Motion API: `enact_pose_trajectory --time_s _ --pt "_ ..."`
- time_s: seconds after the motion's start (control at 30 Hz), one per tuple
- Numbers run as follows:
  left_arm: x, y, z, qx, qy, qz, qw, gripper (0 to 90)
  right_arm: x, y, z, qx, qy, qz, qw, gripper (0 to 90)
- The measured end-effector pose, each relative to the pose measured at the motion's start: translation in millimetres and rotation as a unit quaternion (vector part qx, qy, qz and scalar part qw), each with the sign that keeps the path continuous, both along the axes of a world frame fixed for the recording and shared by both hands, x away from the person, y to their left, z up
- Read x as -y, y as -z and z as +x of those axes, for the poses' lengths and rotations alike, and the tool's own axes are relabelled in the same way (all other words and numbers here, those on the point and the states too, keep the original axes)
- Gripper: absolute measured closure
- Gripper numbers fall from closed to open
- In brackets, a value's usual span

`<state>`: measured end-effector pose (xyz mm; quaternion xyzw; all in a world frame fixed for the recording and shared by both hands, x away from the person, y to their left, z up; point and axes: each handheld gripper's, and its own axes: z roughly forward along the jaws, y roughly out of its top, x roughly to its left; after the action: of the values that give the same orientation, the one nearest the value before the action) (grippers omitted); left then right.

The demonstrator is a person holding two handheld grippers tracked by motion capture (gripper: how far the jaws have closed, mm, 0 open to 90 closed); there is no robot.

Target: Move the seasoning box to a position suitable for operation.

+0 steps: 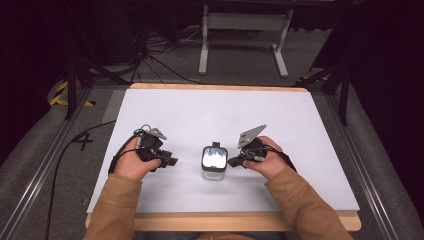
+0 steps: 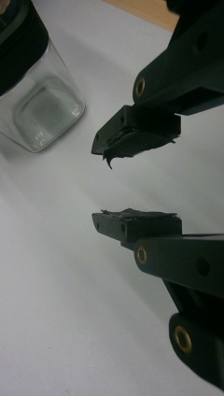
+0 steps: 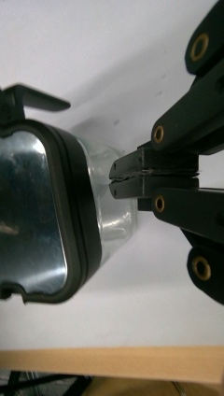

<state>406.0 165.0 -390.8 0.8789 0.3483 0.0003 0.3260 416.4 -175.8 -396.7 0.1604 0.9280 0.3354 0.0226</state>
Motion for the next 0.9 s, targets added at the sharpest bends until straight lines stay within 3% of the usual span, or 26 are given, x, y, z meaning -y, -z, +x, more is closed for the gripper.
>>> enact_pose_trajectory --time_s 0.37,0.5,0.6,0.77,0.9 --pt "-2.2 -1.1 -0.4 0.004 -0.004 -0.006 1.0000 61.3 1.3 -3.0 3.1 0.010 0.011 0.004 0.9999 90.0" --pt "-1.0 -10.0 0.7 0.011 0.001 0.004 0.9999 62.0 9.0 -8.8 0.6 0.023 0.024 0.011 0.9994 90.0" --pt "1.9 -21.0 4.3 0.029 -0.001 0.003 0.9996 59.6 22.3 -14.2 -4.6 0.035 0.044 0.021 0.9982 90.0" --pt "12.8 -33.7 7.7 0.059 -0.005 -0.026 0.9979 58.5 49.8 -22.1 -12.2 0.046 0.077 0.035 0.9953 90.0" --pt "22.0 -40.9 8.6 0.070 -0.012 -0.059 0.9957 55.2 65.7 -26.4 -15.9 0.053 0.100 0.048 0.9924 90.0"
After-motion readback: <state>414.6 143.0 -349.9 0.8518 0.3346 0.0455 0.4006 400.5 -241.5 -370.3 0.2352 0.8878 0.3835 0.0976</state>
